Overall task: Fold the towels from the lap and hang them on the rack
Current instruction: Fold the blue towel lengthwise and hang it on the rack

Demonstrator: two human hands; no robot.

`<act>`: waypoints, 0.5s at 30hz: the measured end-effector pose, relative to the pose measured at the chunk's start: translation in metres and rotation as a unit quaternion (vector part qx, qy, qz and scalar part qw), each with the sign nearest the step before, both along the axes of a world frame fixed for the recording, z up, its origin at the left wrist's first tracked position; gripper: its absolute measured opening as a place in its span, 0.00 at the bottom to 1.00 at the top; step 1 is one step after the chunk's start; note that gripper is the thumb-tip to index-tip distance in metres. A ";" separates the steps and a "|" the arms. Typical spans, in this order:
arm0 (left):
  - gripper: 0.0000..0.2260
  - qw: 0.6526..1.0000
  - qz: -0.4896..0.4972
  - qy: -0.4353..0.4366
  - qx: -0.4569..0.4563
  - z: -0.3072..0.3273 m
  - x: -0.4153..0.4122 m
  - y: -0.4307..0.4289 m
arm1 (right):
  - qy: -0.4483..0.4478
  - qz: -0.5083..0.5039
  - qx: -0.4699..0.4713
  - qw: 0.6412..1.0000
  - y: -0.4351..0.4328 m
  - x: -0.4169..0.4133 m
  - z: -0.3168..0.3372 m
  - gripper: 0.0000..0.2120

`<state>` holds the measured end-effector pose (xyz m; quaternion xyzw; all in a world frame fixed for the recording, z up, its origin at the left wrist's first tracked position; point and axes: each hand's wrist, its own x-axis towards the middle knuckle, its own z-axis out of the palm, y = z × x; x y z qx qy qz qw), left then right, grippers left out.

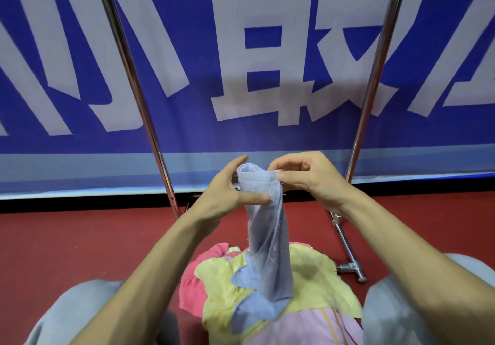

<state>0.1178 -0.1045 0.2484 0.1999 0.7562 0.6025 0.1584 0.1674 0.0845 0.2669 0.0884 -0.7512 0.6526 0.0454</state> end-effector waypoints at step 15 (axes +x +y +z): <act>0.07 0.997 0.005 0.068 0.037 -0.015 0.005 0.015 | 0.035 -0.153 0.016 0.987 0.006 -0.007 -0.010 0.12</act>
